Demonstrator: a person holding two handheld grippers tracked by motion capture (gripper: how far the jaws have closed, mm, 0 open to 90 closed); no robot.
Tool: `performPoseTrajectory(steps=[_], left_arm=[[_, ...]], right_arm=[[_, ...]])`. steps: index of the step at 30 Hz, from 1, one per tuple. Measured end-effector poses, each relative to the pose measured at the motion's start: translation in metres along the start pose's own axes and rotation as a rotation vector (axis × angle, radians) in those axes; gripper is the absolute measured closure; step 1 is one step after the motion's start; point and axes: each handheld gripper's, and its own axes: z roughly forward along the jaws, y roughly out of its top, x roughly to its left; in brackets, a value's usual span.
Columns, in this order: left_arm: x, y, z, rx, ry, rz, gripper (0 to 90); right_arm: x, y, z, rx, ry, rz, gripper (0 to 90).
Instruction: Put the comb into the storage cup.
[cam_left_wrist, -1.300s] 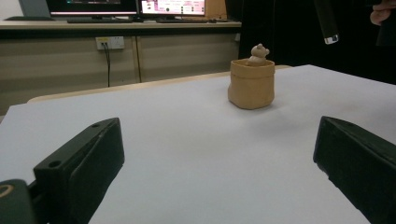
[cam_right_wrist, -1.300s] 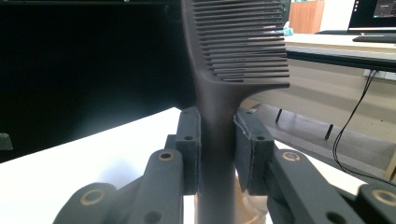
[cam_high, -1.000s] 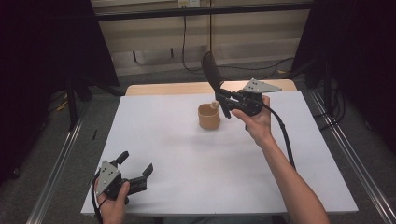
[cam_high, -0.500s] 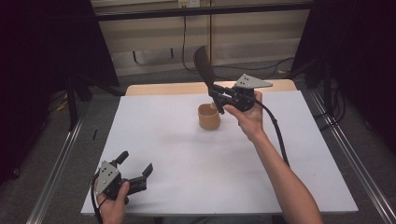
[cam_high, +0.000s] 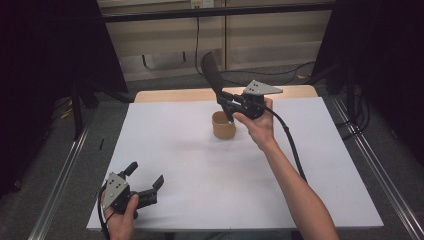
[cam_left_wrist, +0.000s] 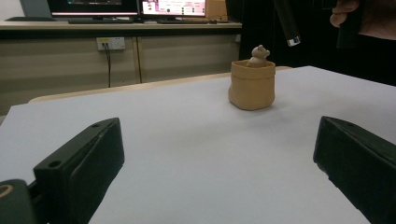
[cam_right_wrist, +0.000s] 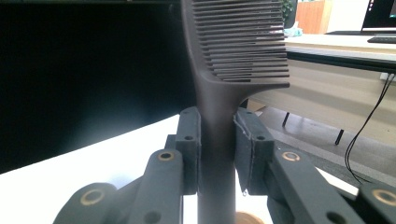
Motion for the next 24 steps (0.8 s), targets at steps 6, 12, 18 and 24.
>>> performPoseTrajectory(steps=[6,12,18,24], left_arm=[[0.000,0.000,0.000,0.002,0.000,0.003,2.0],[0.001,0.000,0.000,0.003,0.002,0.004,2.0],[0.001,0.000,-0.001,0.003,-0.002,0.003,2.0],[0.001,0.000,-0.001,0.003,-0.003,0.003,2.0]], right_arm=[[-0.002,-0.001,0.010,0.006,-0.005,-0.001,72.5],[0.000,-0.001,0.023,0.017,0.004,-0.007,72.5],[0.001,-0.006,0.029,0.018,0.012,-0.007,72.6],[-0.003,-0.015,0.033,0.023,0.000,0.002,72.6]])
